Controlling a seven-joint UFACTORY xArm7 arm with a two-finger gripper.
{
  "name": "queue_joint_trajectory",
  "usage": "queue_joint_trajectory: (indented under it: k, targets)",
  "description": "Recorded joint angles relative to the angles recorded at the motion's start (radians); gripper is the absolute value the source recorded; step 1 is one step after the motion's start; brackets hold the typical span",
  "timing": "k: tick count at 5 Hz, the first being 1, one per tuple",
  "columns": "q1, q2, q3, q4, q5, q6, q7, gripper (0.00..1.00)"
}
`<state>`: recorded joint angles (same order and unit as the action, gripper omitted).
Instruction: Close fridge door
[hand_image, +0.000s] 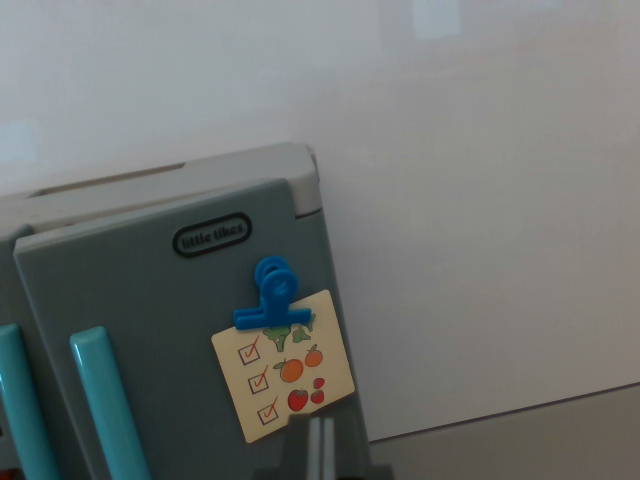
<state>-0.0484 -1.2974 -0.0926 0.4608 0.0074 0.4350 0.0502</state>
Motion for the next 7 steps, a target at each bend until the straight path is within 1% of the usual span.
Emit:
queue_joint_trajectory:
  k: [4,5,6,7]
  targets:
    - [0.0000,0.005,0.000,0.000,0.0000,0.000,0.000,1.00]
    - [0.0000,0.037,0.000,0.000,0.0000,0.000,0.000,1.00]
    - [0.0000,0.037,0.000,0.000,0.0000,0.000,0.000,1.00]
    - [0.0000,0.088,0.000,0.000,0.0000,0.000,0.000,1.00]
